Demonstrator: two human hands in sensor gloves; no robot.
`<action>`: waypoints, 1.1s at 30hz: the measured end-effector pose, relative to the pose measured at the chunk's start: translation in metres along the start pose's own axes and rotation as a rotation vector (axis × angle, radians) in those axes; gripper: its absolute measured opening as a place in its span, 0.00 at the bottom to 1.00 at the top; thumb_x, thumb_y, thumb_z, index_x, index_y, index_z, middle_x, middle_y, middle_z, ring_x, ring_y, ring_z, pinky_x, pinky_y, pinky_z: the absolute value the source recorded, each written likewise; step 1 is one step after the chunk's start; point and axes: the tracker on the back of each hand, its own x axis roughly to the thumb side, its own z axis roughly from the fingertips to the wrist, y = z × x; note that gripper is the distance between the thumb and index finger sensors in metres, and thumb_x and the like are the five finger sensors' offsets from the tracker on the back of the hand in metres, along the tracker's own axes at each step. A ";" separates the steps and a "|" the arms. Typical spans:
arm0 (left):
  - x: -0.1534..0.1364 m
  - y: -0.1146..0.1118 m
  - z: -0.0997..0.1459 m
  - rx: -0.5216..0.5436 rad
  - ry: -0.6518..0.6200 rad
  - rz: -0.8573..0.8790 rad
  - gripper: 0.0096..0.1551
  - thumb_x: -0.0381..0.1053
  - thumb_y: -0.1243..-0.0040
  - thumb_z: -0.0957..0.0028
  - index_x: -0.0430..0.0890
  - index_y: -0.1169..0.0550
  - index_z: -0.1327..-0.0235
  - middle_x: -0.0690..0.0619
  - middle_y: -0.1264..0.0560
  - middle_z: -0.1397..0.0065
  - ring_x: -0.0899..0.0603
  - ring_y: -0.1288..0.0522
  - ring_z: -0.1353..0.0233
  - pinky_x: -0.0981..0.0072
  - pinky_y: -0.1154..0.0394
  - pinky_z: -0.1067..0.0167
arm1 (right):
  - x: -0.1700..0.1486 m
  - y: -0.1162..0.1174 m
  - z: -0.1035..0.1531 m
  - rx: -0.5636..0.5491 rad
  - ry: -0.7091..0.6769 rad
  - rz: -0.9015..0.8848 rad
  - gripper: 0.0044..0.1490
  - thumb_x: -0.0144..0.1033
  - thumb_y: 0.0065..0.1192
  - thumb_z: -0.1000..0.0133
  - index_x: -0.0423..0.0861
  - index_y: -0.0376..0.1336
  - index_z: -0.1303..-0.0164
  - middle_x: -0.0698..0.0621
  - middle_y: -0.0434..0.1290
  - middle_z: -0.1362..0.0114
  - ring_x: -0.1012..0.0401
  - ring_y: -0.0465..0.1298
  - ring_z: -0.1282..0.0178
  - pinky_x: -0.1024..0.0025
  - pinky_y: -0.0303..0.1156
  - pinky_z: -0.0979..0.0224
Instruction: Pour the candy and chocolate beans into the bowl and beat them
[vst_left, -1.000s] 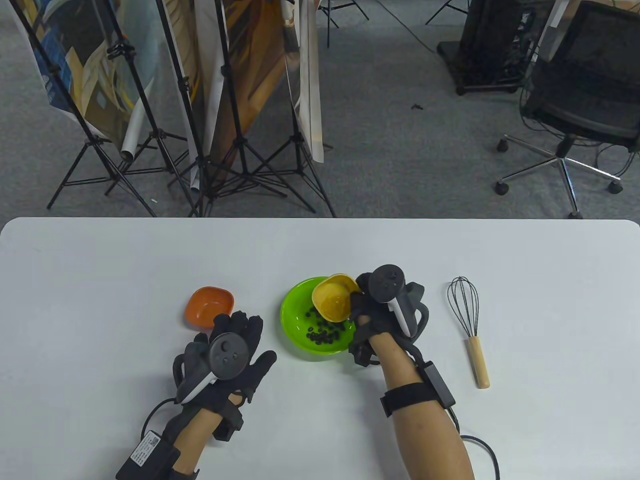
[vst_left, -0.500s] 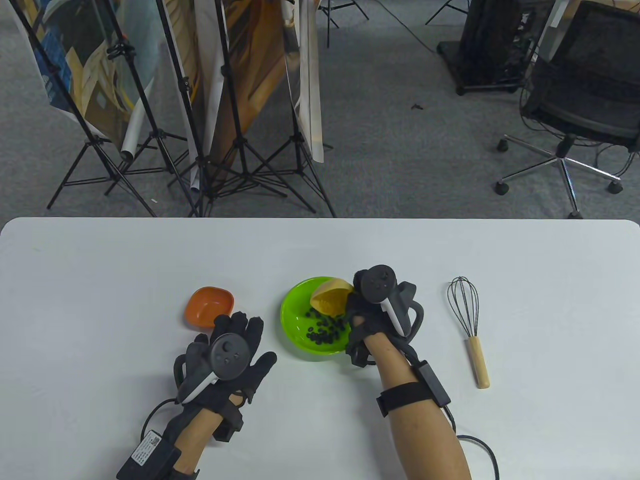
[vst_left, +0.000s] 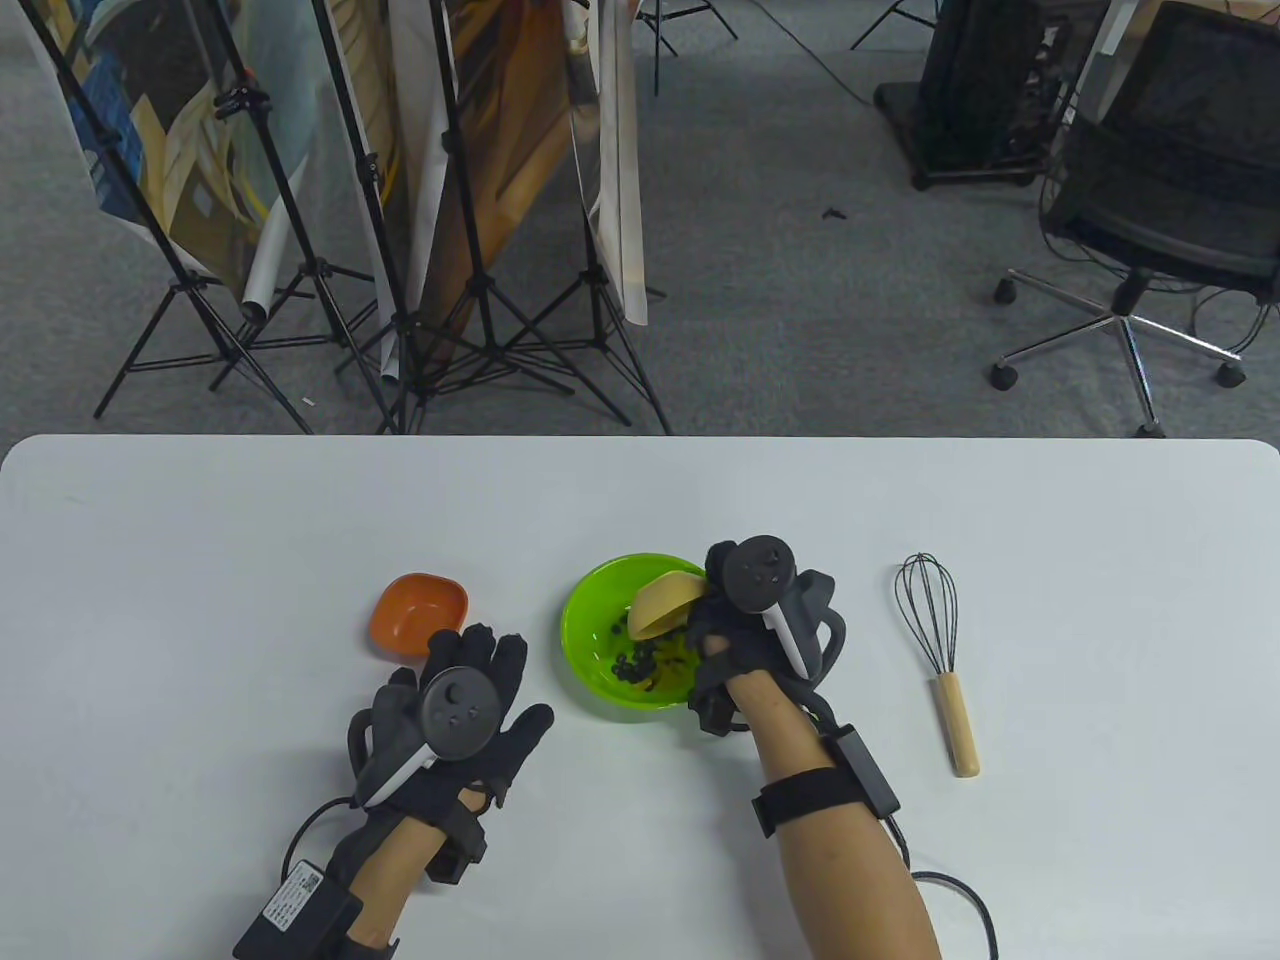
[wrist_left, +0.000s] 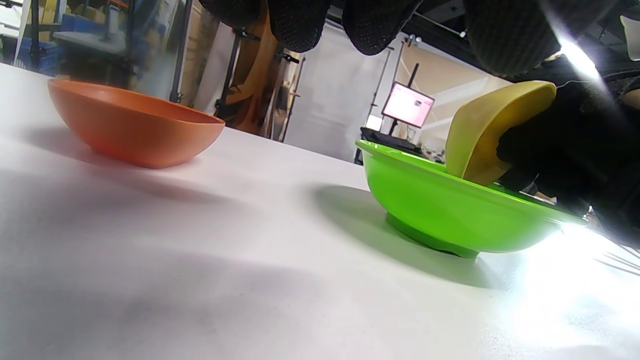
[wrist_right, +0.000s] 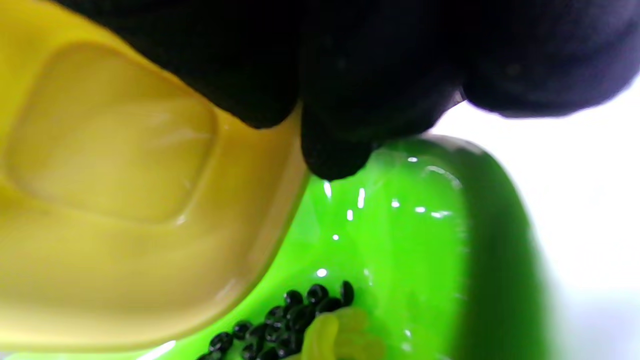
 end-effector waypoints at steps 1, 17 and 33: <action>0.000 0.000 0.000 0.000 0.001 0.000 0.48 0.70 0.44 0.52 0.53 0.41 0.20 0.41 0.47 0.13 0.26 0.52 0.15 0.15 0.50 0.31 | -0.001 -0.001 0.000 0.006 0.000 -0.007 0.25 0.39 0.70 0.46 0.46 0.66 0.41 0.42 0.83 0.50 0.57 0.82 0.73 0.55 0.84 0.65; -0.001 0.000 0.000 0.001 -0.002 0.005 0.48 0.70 0.44 0.52 0.53 0.41 0.20 0.42 0.47 0.13 0.26 0.52 0.15 0.15 0.50 0.31 | -0.024 -0.037 0.009 -0.002 0.017 0.002 0.28 0.49 0.66 0.46 0.37 0.73 0.52 0.45 0.84 0.61 0.56 0.80 0.77 0.52 0.82 0.68; 0.007 -0.004 0.002 0.000 -0.032 -0.005 0.48 0.70 0.44 0.52 0.53 0.41 0.20 0.41 0.47 0.13 0.26 0.52 0.15 0.15 0.50 0.31 | -0.108 -0.060 0.052 0.045 0.132 0.121 0.27 0.50 0.70 0.47 0.37 0.76 0.59 0.45 0.84 0.68 0.57 0.79 0.80 0.52 0.82 0.70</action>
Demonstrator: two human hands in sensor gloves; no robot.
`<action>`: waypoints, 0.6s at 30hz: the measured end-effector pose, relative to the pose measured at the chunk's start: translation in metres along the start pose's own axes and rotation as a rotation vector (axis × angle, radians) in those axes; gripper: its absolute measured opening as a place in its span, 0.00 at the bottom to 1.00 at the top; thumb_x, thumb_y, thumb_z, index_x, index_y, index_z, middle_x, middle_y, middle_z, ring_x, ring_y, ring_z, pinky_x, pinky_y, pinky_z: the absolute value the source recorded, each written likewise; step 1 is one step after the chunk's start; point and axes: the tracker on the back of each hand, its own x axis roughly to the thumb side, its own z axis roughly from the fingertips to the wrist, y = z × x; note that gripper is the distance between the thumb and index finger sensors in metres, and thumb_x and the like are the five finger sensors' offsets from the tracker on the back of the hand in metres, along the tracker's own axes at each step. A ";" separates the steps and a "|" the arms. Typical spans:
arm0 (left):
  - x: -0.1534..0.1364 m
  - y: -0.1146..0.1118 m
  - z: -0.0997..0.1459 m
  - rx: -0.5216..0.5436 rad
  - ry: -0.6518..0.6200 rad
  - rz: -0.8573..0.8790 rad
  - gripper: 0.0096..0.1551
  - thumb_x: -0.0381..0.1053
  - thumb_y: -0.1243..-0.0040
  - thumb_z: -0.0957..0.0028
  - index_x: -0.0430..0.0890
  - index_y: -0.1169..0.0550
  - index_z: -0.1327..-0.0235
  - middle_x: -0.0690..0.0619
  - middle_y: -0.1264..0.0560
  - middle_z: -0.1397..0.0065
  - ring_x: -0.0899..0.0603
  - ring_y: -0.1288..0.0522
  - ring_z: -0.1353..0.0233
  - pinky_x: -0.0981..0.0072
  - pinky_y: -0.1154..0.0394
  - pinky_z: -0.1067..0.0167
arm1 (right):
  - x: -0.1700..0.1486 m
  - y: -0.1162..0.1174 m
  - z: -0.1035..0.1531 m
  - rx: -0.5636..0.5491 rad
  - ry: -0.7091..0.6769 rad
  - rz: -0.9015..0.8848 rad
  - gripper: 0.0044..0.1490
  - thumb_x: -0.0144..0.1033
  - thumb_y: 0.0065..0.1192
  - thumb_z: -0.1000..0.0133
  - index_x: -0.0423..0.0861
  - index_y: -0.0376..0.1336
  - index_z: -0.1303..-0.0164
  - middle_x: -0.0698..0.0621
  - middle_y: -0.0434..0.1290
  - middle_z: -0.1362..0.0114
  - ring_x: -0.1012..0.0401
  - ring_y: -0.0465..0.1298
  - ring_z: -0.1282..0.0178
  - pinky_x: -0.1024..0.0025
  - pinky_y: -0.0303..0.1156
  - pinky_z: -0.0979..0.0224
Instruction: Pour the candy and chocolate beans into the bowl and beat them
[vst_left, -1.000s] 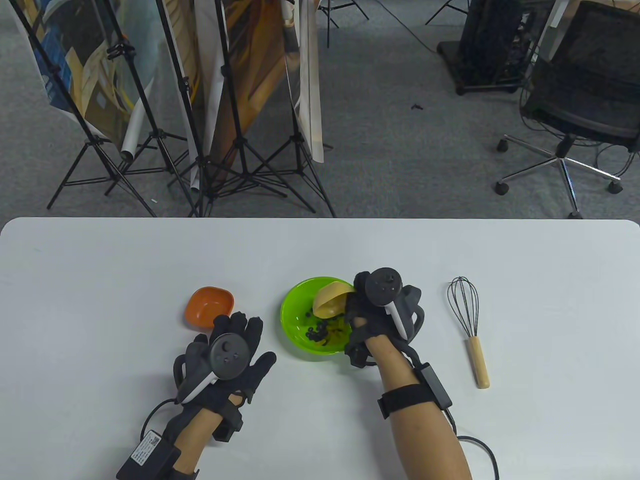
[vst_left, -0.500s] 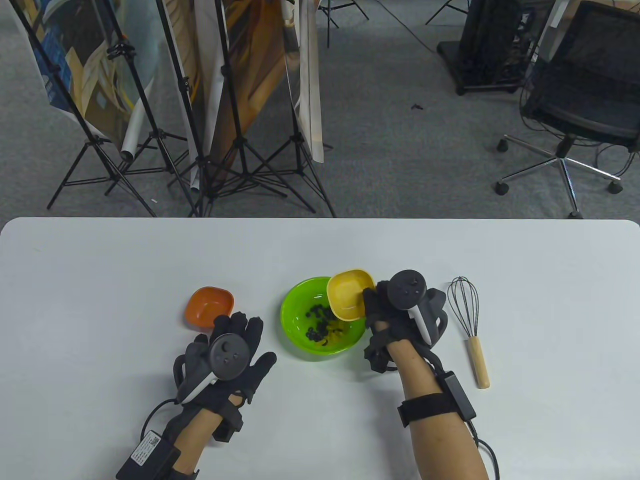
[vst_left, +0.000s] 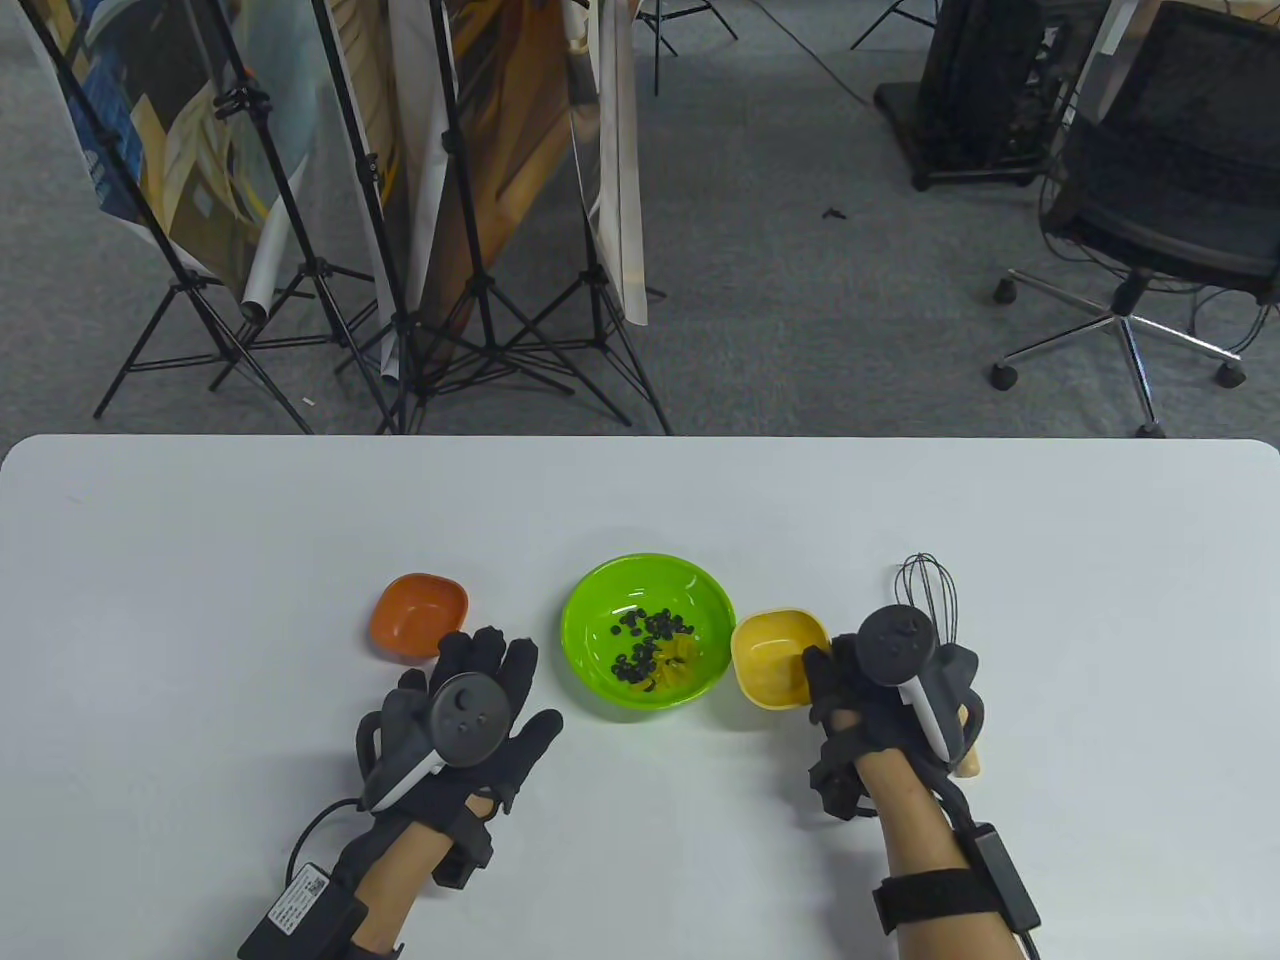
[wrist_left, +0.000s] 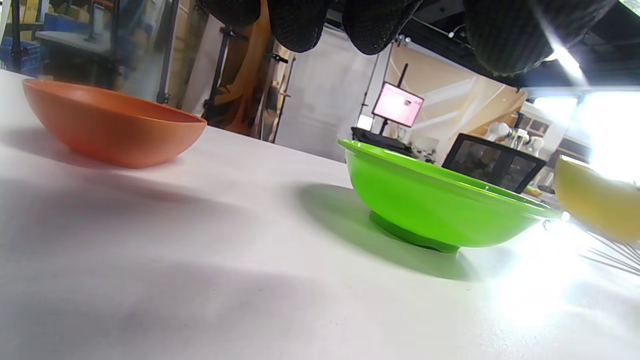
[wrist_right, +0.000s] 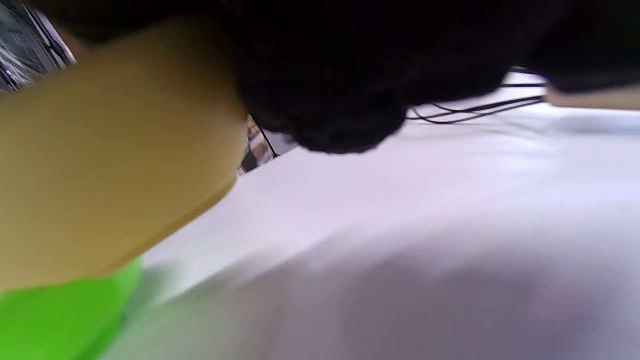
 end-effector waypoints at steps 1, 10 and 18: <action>0.000 -0.001 0.000 -0.001 -0.002 -0.001 0.48 0.70 0.44 0.52 0.53 0.41 0.20 0.42 0.47 0.13 0.26 0.52 0.14 0.15 0.50 0.31 | -0.005 0.001 0.002 0.009 0.007 0.014 0.27 0.50 0.70 0.47 0.37 0.76 0.59 0.45 0.84 0.68 0.57 0.79 0.80 0.52 0.82 0.70; 0.003 -0.003 0.000 -0.003 -0.011 -0.009 0.48 0.70 0.44 0.52 0.53 0.41 0.20 0.42 0.47 0.13 0.26 0.52 0.14 0.15 0.50 0.31 | -0.023 0.016 0.003 0.051 0.063 0.057 0.27 0.50 0.69 0.47 0.37 0.76 0.59 0.45 0.84 0.68 0.57 0.79 0.80 0.53 0.82 0.69; 0.003 -0.003 0.000 -0.004 -0.008 -0.009 0.48 0.70 0.44 0.52 0.53 0.41 0.20 0.42 0.47 0.13 0.26 0.52 0.15 0.15 0.50 0.31 | -0.027 0.027 -0.005 0.071 0.097 0.059 0.27 0.50 0.69 0.48 0.36 0.76 0.59 0.45 0.84 0.68 0.57 0.79 0.80 0.53 0.82 0.69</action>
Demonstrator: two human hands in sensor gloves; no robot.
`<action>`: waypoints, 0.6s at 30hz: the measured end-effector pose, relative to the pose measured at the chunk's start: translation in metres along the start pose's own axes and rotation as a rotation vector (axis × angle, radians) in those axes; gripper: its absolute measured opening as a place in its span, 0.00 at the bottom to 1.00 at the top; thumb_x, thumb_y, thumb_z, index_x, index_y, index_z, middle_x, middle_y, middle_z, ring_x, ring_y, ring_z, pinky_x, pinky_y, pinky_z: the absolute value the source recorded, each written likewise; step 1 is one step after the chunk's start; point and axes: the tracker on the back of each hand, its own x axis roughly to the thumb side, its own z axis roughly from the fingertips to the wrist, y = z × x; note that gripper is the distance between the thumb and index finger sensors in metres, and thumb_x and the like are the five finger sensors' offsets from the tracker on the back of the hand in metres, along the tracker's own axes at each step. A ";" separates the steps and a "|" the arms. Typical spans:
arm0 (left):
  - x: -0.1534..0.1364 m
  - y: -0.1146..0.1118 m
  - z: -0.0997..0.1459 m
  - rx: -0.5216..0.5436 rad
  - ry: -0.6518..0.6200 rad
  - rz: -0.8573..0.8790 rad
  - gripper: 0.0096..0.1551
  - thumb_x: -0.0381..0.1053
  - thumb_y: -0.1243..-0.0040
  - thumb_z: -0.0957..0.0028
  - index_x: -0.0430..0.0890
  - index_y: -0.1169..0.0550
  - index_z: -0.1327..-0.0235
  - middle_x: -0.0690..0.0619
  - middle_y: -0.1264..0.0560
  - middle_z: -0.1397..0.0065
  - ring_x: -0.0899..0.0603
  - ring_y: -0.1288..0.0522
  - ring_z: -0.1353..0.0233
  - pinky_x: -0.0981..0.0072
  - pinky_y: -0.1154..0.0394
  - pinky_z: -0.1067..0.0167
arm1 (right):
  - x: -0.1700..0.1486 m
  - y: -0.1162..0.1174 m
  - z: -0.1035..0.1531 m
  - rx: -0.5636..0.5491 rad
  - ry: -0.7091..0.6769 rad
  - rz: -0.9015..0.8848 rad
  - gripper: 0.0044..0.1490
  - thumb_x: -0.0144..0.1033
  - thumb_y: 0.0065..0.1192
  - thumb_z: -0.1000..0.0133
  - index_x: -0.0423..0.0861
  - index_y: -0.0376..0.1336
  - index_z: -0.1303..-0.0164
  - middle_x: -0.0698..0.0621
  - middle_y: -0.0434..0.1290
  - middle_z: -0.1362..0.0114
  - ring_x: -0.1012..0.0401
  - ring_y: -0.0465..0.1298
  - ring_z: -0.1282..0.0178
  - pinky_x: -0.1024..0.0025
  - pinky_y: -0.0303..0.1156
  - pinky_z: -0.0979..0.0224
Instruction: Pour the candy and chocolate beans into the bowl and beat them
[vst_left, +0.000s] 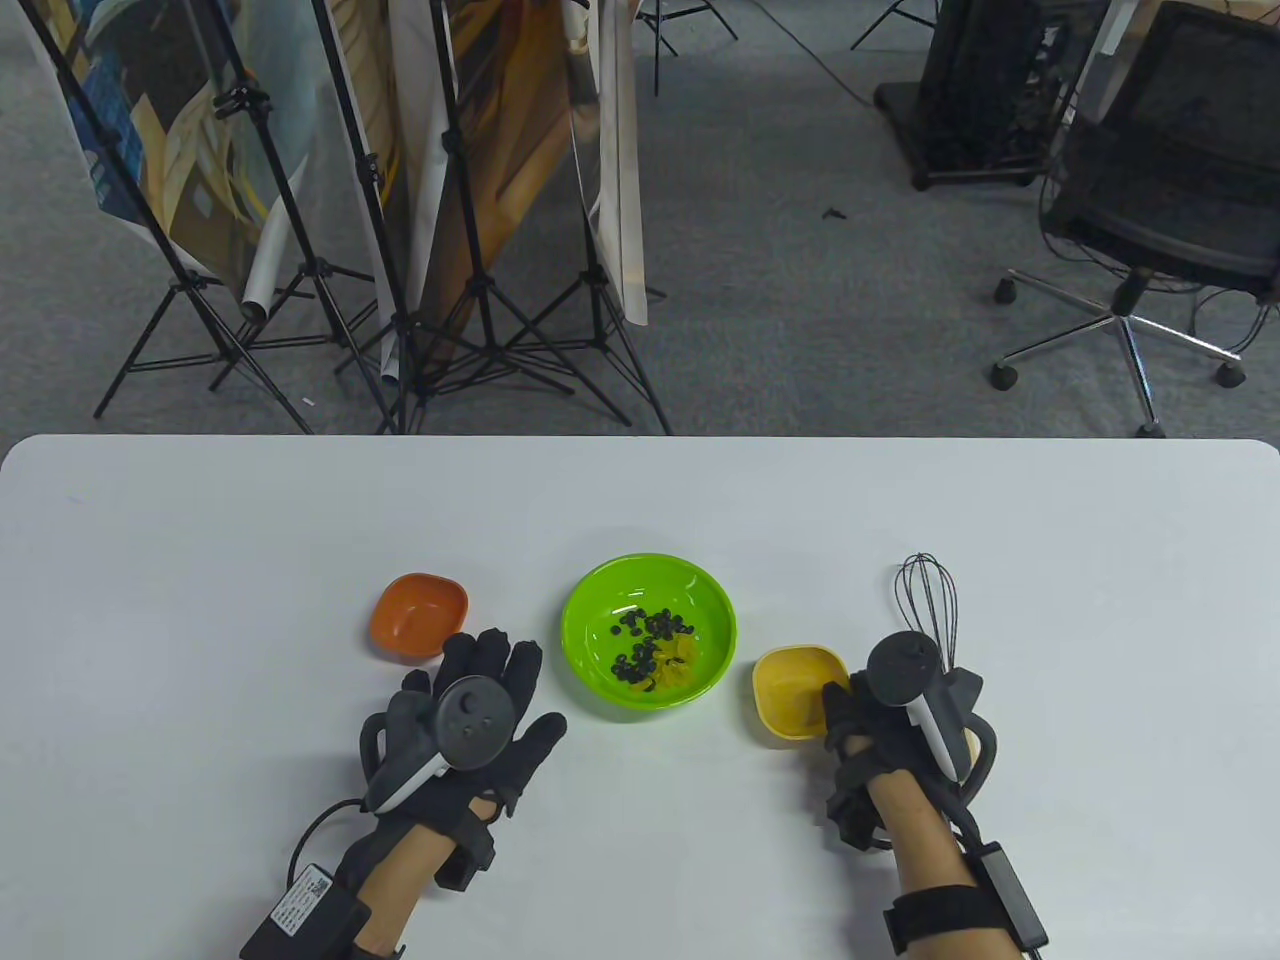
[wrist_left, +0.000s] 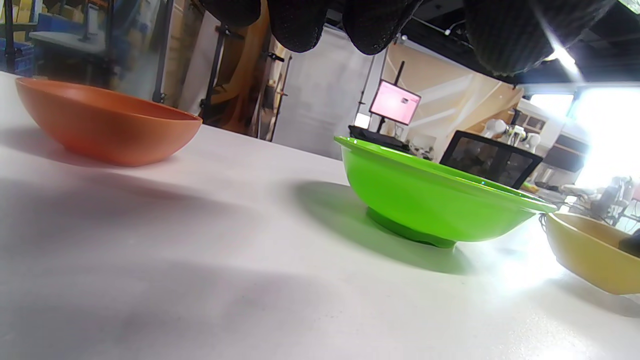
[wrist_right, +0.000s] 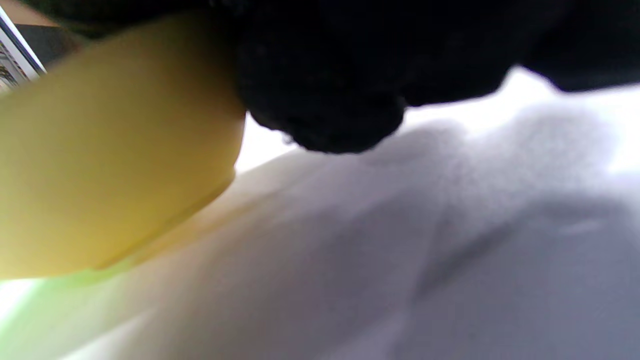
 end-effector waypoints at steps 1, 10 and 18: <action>0.000 0.000 0.000 -0.001 0.000 0.000 0.48 0.70 0.44 0.52 0.53 0.41 0.20 0.42 0.47 0.13 0.26 0.52 0.15 0.15 0.50 0.31 | -0.001 0.002 -0.001 0.005 0.004 0.006 0.28 0.50 0.69 0.48 0.36 0.76 0.60 0.45 0.84 0.68 0.57 0.79 0.80 0.53 0.82 0.68; -0.001 0.000 0.000 -0.004 0.006 0.000 0.48 0.70 0.44 0.52 0.53 0.41 0.20 0.42 0.47 0.13 0.26 0.51 0.15 0.16 0.49 0.31 | -0.004 0.005 -0.005 0.010 0.018 0.004 0.29 0.52 0.69 0.48 0.37 0.76 0.59 0.46 0.84 0.68 0.57 0.79 0.80 0.54 0.82 0.68; -0.001 0.001 0.000 -0.005 0.007 0.004 0.48 0.70 0.44 0.52 0.53 0.41 0.20 0.42 0.47 0.13 0.26 0.51 0.15 0.16 0.50 0.31 | -0.011 -0.008 -0.004 -0.009 0.041 0.020 0.46 0.70 0.59 0.53 0.38 0.75 0.54 0.47 0.83 0.67 0.58 0.79 0.80 0.55 0.82 0.70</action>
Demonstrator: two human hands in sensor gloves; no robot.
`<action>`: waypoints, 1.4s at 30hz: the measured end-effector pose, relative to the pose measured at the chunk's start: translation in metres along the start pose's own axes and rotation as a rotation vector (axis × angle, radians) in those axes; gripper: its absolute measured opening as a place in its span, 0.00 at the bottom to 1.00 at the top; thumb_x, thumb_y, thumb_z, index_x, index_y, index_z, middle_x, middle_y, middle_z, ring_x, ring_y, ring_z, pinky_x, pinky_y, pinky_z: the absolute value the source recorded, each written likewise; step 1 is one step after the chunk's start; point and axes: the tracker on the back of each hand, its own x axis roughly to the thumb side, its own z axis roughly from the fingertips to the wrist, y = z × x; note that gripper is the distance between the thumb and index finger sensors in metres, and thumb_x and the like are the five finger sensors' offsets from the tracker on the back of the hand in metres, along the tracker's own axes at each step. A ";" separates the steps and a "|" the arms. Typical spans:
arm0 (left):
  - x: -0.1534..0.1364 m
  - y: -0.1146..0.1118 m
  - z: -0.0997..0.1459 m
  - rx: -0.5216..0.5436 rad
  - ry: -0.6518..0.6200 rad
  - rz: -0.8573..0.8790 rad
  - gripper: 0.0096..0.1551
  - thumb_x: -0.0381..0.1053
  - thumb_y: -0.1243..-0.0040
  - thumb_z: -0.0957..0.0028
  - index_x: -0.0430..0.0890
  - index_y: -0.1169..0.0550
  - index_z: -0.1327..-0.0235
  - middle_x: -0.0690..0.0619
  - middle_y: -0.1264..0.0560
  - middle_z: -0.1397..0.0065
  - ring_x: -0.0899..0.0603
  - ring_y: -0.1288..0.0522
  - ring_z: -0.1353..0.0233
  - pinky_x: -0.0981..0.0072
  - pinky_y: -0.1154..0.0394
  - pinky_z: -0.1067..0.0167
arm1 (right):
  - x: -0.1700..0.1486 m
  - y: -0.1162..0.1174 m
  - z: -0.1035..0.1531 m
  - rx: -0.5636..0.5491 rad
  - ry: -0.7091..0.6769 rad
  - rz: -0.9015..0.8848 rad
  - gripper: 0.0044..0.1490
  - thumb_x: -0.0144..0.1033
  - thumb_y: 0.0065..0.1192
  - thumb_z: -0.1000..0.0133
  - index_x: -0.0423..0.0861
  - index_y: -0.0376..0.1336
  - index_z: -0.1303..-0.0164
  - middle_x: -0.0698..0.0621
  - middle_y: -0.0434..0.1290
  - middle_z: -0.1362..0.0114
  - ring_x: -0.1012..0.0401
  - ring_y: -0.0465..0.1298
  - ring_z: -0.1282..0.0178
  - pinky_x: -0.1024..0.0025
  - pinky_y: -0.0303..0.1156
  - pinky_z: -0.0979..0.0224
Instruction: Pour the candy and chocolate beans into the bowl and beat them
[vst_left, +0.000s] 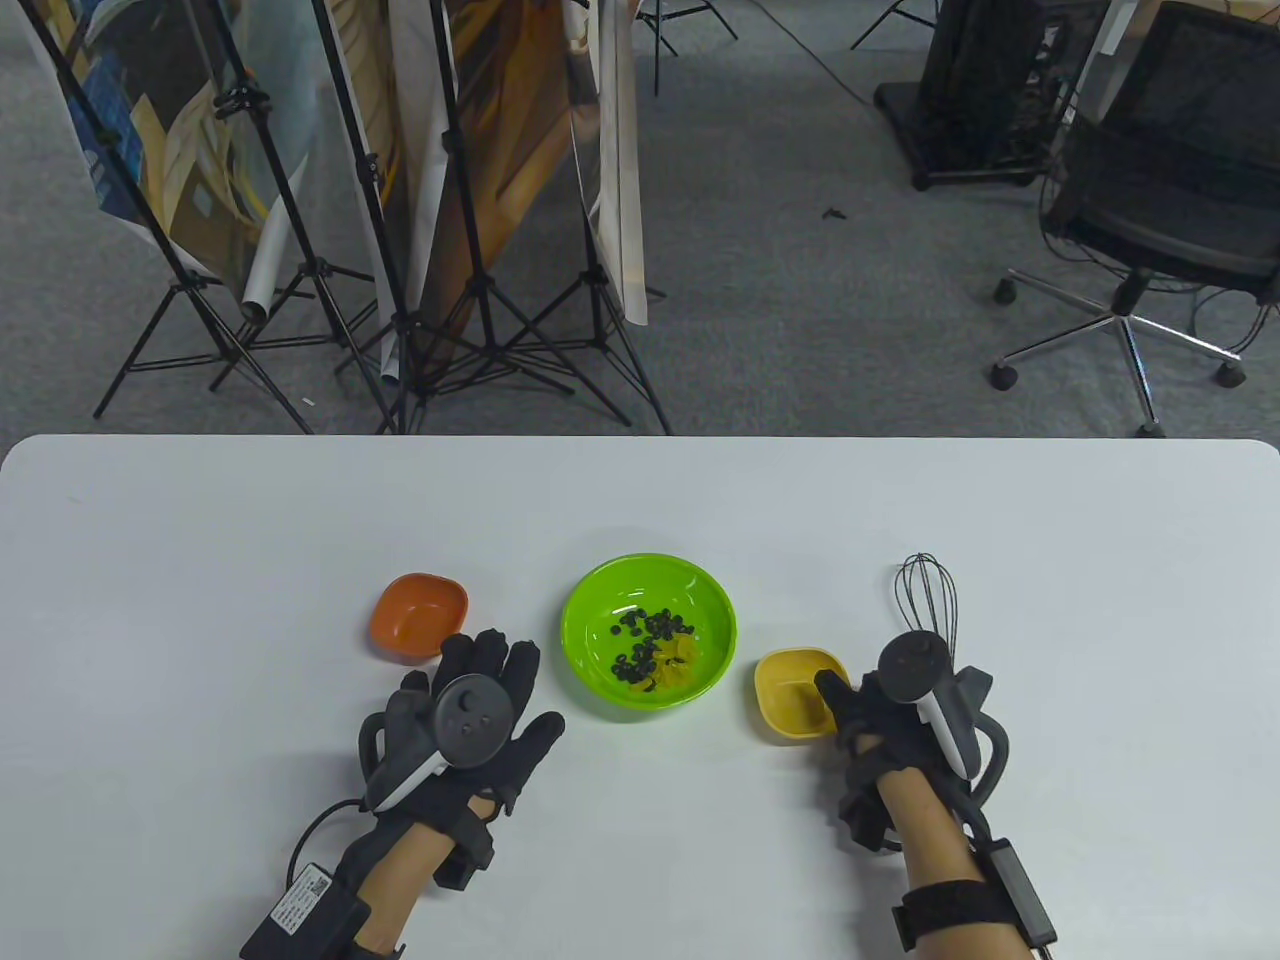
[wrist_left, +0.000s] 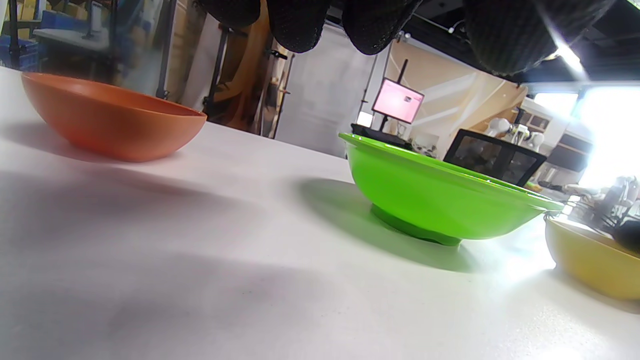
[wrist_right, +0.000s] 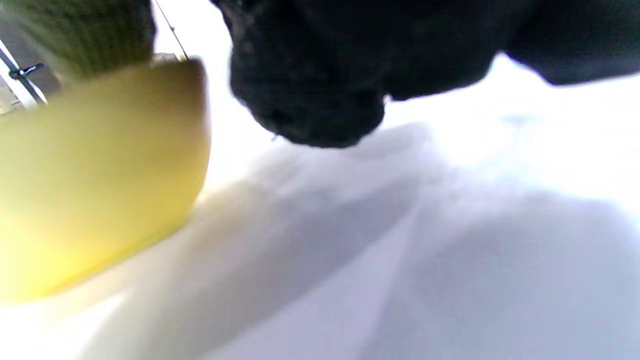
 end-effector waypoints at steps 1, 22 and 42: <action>0.000 0.000 0.000 0.000 -0.001 0.002 0.48 0.70 0.44 0.52 0.53 0.41 0.20 0.41 0.47 0.13 0.26 0.51 0.15 0.16 0.49 0.31 | -0.001 -0.004 0.001 -0.003 0.000 -0.007 0.47 0.71 0.58 0.53 0.38 0.75 0.54 0.47 0.83 0.67 0.58 0.79 0.80 0.55 0.82 0.71; -0.001 -0.001 -0.001 0.002 0.002 0.000 0.48 0.70 0.44 0.52 0.53 0.41 0.20 0.41 0.47 0.13 0.26 0.51 0.15 0.15 0.50 0.32 | -0.049 -0.028 -0.020 -0.078 0.179 0.201 0.59 0.67 0.60 0.49 0.34 0.50 0.23 0.29 0.58 0.24 0.35 0.66 0.30 0.28 0.69 0.43; 0.005 -0.002 0.000 0.001 -0.006 -0.027 0.48 0.70 0.44 0.52 0.53 0.41 0.20 0.42 0.47 0.13 0.26 0.52 0.15 0.15 0.50 0.32 | -0.060 -0.026 -0.023 -0.134 0.164 0.122 0.38 0.53 0.65 0.48 0.37 0.64 0.38 0.34 0.73 0.38 0.44 0.78 0.47 0.41 0.77 0.47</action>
